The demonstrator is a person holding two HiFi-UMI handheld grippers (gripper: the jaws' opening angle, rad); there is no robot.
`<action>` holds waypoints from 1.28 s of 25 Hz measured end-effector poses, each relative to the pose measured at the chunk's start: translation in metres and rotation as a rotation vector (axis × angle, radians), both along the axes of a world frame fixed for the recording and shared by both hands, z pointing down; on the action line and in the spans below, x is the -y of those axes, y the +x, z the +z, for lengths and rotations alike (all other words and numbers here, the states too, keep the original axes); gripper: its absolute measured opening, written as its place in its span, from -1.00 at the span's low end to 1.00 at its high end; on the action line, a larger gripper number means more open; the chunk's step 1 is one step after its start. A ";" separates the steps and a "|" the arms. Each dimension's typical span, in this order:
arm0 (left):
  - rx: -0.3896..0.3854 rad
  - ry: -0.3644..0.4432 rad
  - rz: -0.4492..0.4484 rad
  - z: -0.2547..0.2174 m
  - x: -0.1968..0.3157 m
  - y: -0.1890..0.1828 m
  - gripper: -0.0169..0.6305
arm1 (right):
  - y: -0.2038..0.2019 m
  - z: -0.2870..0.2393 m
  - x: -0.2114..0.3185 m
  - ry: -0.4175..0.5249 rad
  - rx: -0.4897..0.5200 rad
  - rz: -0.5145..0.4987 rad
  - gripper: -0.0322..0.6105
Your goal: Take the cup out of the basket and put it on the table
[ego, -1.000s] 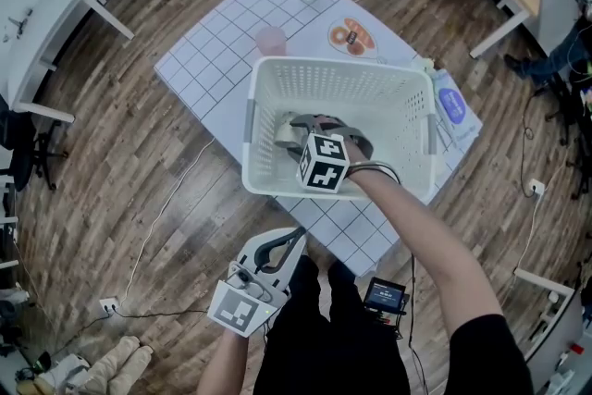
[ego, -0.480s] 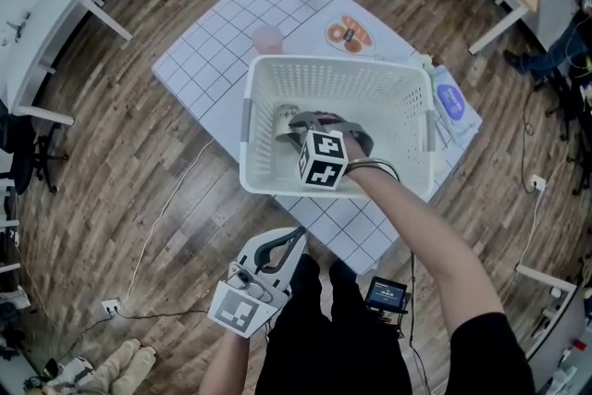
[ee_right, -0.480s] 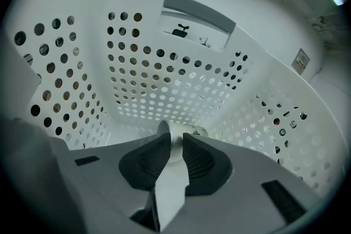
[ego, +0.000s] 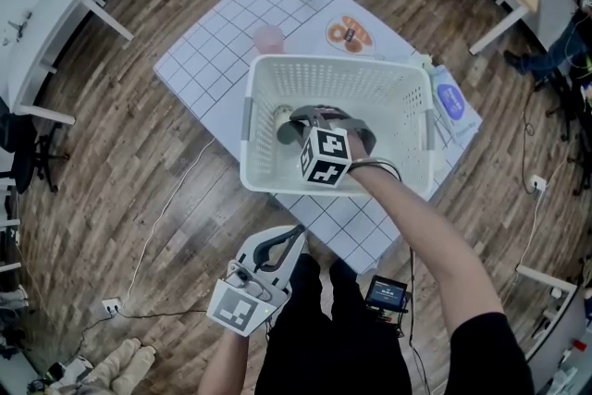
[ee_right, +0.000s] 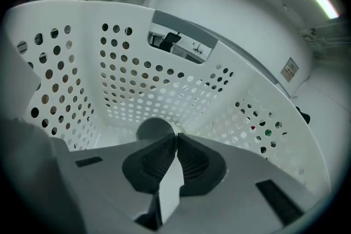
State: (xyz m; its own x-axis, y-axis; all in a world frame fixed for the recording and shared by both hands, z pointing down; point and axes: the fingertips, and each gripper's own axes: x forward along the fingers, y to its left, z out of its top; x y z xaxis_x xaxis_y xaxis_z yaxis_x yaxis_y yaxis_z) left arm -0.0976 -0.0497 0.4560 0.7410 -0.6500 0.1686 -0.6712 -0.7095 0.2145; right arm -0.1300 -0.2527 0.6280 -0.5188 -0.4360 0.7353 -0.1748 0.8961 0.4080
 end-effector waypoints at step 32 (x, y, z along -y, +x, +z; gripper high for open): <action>0.002 0.064 0.032 -0.027 -0.013 0.023 -0.92 | 0.029 -0.061 -0.011 0.021 0.022 0.026 -0.82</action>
State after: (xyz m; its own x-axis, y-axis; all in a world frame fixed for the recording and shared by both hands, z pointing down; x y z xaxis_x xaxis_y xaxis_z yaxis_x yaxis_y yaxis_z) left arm -0.0749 -0.0368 0.4294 0.7615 -0.6352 0.1287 -0.6480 -0.7431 0.1668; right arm -0.1006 -0.2413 0.5668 -0.5233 -0.4648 0.7142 -0.2072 0.8824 0.4225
